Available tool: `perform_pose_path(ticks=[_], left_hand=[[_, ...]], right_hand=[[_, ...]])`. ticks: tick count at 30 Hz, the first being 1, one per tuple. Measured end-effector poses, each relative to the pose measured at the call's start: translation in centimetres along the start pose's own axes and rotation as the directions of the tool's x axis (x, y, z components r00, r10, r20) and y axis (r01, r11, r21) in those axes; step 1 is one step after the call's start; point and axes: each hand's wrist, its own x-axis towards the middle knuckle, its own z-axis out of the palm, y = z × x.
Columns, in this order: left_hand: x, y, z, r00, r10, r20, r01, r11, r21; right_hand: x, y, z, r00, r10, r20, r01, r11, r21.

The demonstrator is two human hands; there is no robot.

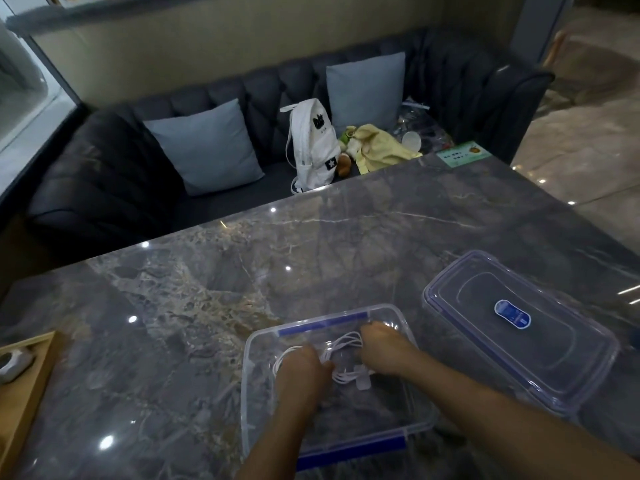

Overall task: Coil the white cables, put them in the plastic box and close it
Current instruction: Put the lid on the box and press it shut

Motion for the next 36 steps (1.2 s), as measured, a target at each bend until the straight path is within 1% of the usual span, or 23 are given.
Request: perform_pose_path(ticks=[3,5,8,11,14,17,19,20,22,24,25,26,27,28,29,30,31,32,34,35,36], left_hand=[[-0.1,0.7,-1.3,0.999,0.041,0.02,-0.041,0.999,-0.015],[-0.4,1.9,-2.4,0.995,0.093,0.023,-0.092,0.995,-0.047],[-0.8,4.5,-4.1,0.98,0.194,-0.051,-0.199,0.973,-0.117],[-0.6,7.6,-5.2,0.942,0.322,-0.09,-0.33,0.94,-0.089],[0.4,11.2,-5.1,0.91,0.414,-0.033,-0.416,0.907,-0.065],[1.6,15.1,-4.0,0.859,0.511,0.046,-0.51,0.86,-0.029],[2.5,16.8,-3.3,0.839,0.541,0.056,-0.543,0.84,0.009],[2.8,17.6,-2.9,0.832,0.552,0.057,-0.553,0.833,0.008],[3.2,19.9,-1.4,0.817,0.575,0.048,-0.575,0.818,-0.017],[3.4,21.6,0.1,0.812,0.583,0.016,-0.581,0.812,-0.062],[3.5,22.4,0.8,0.816,0.578,0.008,-0.575,0.814,-0.083],[3.6,23.0,1.5,0.82,0.572,0.007,-0.568,0.816,-0.103],[3.9,23.5,2.3,0.821,0.57,0.011,-0.566,0.817,-0.11],[4.3,23.9,3.0,0.823,0.567,0.02,-0.563,0.821,-0.097],[4.6,24.1,3.6,0.838,0.544,0.044,-0.541,0.838,-0.064],[4.9,24.2,4.3,0.866,0.492,0.088,-0.492,0.87,-0.026],[5.0,24.2,4.8,0.893,0.427,0.143,-0.432,0.902,0.007],[5.1,24.1,5.4,0.908,0.369,0.198,-0.381,0.924,0.026],[5.1,24.1,6.1,0.922,0.299,0.245,-0.315,0.949,0.028],[5.0,24.4,6.3,0.928,0.281,0.246,-0.293,0.956,0.012],[4.9,24.7,6.1,0.934,0.26,0.245,-0.263,0.965,-0.021]], right_hand=[[-0.4,-0.3,-1.2,0.999,-0.038,0.0,0.038,0.999,-0.029],[-0.6,-0.4,-2.4,0.996,-0.091,-0.001,0.091,0.996,-0.026],[-1.4,0.1,-4.8,0.987,-0.158,-0.012,0.158,0.986,0.056],[-2.1,1.5,-7.4,0.985,-0.155,-0.07,0.164,0.976,0.146],[-3.2,4.3,-9.7,0.99,-0.08,-0.115,0.101,0.976,0.191],[-4.8,8.8,-11.1,0.984,0.047,-0.171,-0.004,0.969,0.247],[-5.5,11.4,-11.4,0.975,0.102,-0.196,-0.053,0.97,0.239],[-5.9,12.7,-11.5,0.967,0.149,-0.206,-0.096,0.965,0.244],[-7.1,15.9,-11.2,0.927,0.283,-0.244,-0.196,0.924,0.327],[-8.3,18.6,-10.4,0.84,0.431,-0.328,-0.268,0.857,0.441],[-8.8,20.0,-9.7,0.781,0.505,-0.367,-0.317,0.827,0.464],[-9.4,21.3,-8.9,0.724,0.585,-0.367,-0.404,0.79,0.461],[-9.9,22.4,-8.1,0.675,0.666,-0.317,-0.503,0.73,0.463],[-10.5,23.3,-7.2,0.632,0.733,-0.252,-0.566,0.658,0.496],[-11.0,24.2,-6.4,0.602,0.777,-0.184,-0.594,0.589,0.548],[-11.3,24.8,-5.7,0.581,0.805,-0.124,-0.602,0.527,0.601],[-11.5,25.2,-5.1,0.575,0.814,-0.08,-0.598,0.485,0.638],[-11.4,25.3,-4.6,0.582,0.812,-0.05,-0.591,0.464,0.659],[-10.8,25.0,-4.0,0.613,0.787,-0.065,-0.527,0.469,0.708],[-10.4,24.8,-3.9,0.625,0.774,-0.096,-0.457,0.463,0.76],[-10.1,24.5,-4.1,0.624,0.772,-0.124,-0.373,0.433,0.821]])
